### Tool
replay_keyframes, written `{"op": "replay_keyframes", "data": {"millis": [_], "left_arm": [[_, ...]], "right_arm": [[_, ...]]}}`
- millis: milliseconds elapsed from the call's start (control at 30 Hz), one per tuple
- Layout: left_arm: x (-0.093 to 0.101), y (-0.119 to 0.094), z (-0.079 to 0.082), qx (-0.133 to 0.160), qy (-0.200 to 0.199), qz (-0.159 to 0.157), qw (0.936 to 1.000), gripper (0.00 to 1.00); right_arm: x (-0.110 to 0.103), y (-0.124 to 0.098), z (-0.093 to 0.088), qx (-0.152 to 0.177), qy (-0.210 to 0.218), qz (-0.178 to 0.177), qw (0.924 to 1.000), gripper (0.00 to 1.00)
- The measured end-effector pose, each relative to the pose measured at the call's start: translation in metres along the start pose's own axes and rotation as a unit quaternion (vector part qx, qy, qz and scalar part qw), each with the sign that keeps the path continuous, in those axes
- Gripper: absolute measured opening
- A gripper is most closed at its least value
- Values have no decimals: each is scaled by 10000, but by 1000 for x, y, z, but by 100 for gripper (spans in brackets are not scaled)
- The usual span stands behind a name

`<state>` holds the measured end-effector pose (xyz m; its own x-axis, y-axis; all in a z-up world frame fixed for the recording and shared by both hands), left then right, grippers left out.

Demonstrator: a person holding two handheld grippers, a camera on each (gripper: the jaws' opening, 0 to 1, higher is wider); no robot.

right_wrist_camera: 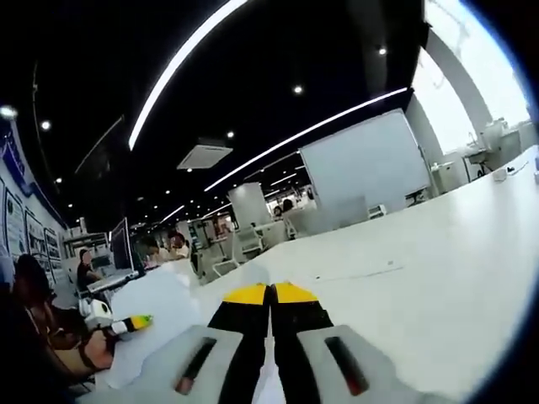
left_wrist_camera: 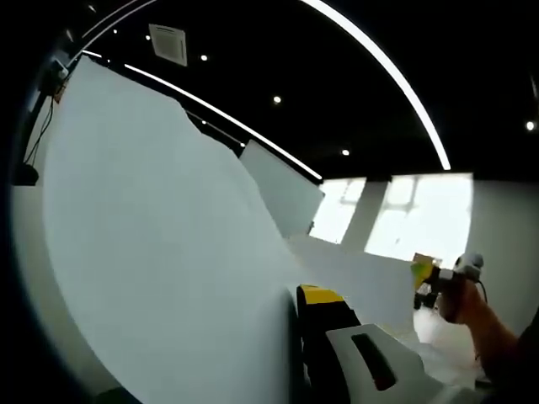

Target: Organize the stack of printing papers by aligning and flattening the scattered papers on the table

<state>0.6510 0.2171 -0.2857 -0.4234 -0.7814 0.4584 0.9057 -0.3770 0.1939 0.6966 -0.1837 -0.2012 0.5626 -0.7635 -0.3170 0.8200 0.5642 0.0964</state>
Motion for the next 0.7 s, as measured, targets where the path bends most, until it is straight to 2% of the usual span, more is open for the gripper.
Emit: {"op": "replay_keyframes", "data": {"millis": [700], "left_arm": [[3, 0, 0, -5, 8, -3, 10000, 12]], "right_arm": [[-16, -4, 21, 349, -112, 144, 9992, 0]]}}
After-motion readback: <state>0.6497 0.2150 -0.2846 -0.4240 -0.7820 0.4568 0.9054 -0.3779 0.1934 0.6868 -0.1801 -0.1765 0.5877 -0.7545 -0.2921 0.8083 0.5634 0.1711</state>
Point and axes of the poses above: the point that each gripper's makers call its tool centre point, and the gripper's own axes: y roughly forward along the fingers, x roughly to its right, z roughly out of its top, the point moved 9 cm from there along -y, roughly backward along the fingers, and after that the axes turned 2 degrees about x, right-handed, at the moved point
